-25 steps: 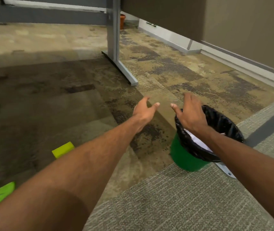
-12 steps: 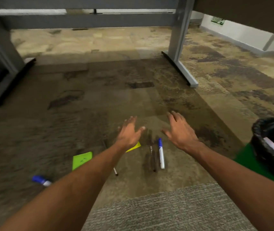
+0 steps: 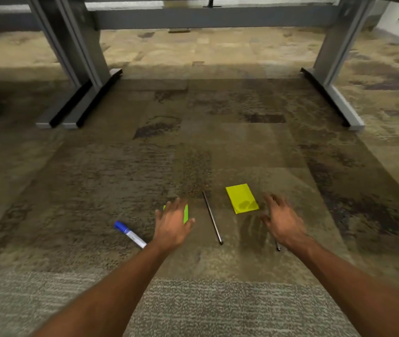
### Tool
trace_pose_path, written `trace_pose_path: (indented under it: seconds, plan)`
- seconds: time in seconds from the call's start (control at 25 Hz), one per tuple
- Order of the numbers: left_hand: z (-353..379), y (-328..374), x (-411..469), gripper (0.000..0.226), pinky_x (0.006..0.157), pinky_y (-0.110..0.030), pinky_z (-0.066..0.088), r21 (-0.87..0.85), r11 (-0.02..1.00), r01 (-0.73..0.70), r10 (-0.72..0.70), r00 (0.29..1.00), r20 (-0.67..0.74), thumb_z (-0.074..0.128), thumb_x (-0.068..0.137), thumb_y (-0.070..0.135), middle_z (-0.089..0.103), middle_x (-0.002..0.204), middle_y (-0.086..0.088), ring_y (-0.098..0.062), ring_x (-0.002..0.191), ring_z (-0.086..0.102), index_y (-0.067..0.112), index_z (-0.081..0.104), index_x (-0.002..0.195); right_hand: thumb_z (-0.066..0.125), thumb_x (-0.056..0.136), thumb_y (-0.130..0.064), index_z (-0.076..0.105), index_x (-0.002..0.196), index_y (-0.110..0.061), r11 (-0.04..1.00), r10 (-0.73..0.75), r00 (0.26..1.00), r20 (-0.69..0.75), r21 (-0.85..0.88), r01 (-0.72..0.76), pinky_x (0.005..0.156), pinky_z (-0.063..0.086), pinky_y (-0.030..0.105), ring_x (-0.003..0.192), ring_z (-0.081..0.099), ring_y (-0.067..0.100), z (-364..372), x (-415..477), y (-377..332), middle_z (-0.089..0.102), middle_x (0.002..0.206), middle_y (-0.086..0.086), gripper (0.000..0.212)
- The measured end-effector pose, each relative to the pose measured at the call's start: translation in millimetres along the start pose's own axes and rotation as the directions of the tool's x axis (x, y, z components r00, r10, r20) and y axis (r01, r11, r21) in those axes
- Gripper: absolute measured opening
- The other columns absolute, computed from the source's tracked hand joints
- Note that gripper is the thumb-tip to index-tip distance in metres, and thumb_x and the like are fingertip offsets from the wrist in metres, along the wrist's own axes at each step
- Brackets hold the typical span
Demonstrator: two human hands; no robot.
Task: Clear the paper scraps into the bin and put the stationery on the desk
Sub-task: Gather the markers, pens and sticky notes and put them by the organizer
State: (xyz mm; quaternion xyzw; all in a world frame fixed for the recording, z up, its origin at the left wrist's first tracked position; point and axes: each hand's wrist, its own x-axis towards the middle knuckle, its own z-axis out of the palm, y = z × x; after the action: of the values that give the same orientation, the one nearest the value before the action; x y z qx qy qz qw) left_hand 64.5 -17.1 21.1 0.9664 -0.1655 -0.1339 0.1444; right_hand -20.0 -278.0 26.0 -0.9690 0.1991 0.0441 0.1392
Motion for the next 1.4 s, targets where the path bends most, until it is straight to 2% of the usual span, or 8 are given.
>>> trace_pose_path:
  seconds: [0.2,0.56,0.68,0.8,0.92,1.2,1.32,1.4]
  plan:
    - [10.2,-47.4,-18.2,0.05,0.116,-0.052,0.024,0.217,0.974,0.066,-0.051,0.996,-0.074,0.045,0.094,0.037,0.025,0.156,-0.008,-0.033,0.144,0.02,0.015,0.04,0.139,0.05,0.087,-0.008,0.04,0.138,-0.01,0.991,0.131,0.991,-0.017,0.003,-0.131,0.1,0.044,0.044,0.127,0.041,0.039,7.3,-1.9,3.8,0.046,0.132,0.022,0.052]
    - [10.1,-55.0,-30.9,0.029,0.102,-0.06,0.04,0.108,0.953,0.283,-0.295,0.949,0.11,0.042,0.096,0.021,0.01,0.16,-0.01,-0.054,0.136,0.023,0.004,0.058,0.115,0.041,0.093,-0.009,0.054,0.119,-0.003,0.98,0.201,0.977,0.065,-0.02,-0.2,0.096,0.049,0.043,0.115,0.05,0.045,23.7,-11.0,18.6,0.047,0.132,0.029,0.03]
    - [10.0,-55.4,-32.7,0.023,0.095,-0.055,0.048,0.109,0.952,0.288,-0.297,0.952,0.078,0.047,0.094,0.014,0.026,0.154,-0.015,-0.049,0.133,0.035,0.0,0.06,0.106,0.041,0.092,-0.008,0.055,0.115,-0.001,0.975,0.222,0.973,0.059,-0.025,-0.221,0.093,0.05,0.043,0.109,0.053,0.044,25.1,-10.6,17.9,0.053,0.121,0.029,0.028]
    - [8.4,-57.4,-36.6,0.014,0.087,-0.049,0.054,0.059,0.957,0.286,-0.287,0.958,0.01,0.051,0.089,0.003,0.056,0.127,-0.022,-0.041,0.114,0.055,-0.002,0.062,0.095,0.037,0.09,-0.013,0.054,0.104,0.003,0.968,0.244,0.969,0.038,0.042,-0.246,0.089,0.051,0.046,0.103,0.055,0.046,20.9,-14.3,15.8,0.055,0.113,0.031,0.027]
    - [6.0,-54.9,-41.3,0.011,0.08,-0.045,0.056,0.026,0.954,0.298,-0.296,0.954,-0.043,0.049,0.088,-0.005,0.062,0.106,-0.021,-0.035,0.095,0.061,-0.004,0.059,0.09,0.032,0.089,-0.018,0.047,0.092,-0.004,0.97,0.231,0.973,0.002,0.071,-0.23,0.084,0.049,0.049,0.096,0.055,0.046,21.5,-20.2,17.1,0.054,0.109,0.032,0.021]
    - [-7.1,-50.3,-38.4,0.015,0.047,-0.022,0.045,-0.29,0.881,0.374,-0.439,0.875,-0.205,0.06,0.086,-0.001,0.066,0.092,-0.018,-0.018,0.062,0.055,-0.006,0.063,0.099,0.048,0.087,-0.008,0.046,0.121,-0.001,0.97,0.241,0.966,-0.093,0.03,-0.24,0.082,0.046,0.044,0.102,0.053,0.045,21.8,-7.1,26.1,0.047,0.118,0.029,0.034]
    - [-14.5,-44.2,-28.7,0.02,0.057,-0.021,0.048,-0.495,0.813,0.308,-0.474,0.844,-0.252,0.063,0.082,-0.002,0.072,0.095,-0.019,-0.021,0.066,0.06,0.0,0.07,0.101,0.05,0.084,0.001,0.05,0.118,0.004,0.98,0.126,0.978,-0.164,0.174,-0.097,0.071,0.045,0.041,0.091,0.058,0.046,13.0,2.6,6.8,0.057,0.103,0.032,0.034]
    - [-15.5,-30.3,-20.6,0.024,0.072,-0.028,0.054,-0.716,0.648,0.261,-0.538,0.821,-0.189,0.062,0.081,-0.006,0.073,0.099,-0.018,-0.025,0.08,0.067,0.004,0.071,0.1,0.054,0.082,0.003,0.054,0.109,0.002,0.939,0.1,0.979,-0.181,0.341,-0.033,0.066,0.04,0.037,0.087,0.061,0.04,8.1,6.5,-18.1,0.063,0.096,0.026,0.027]
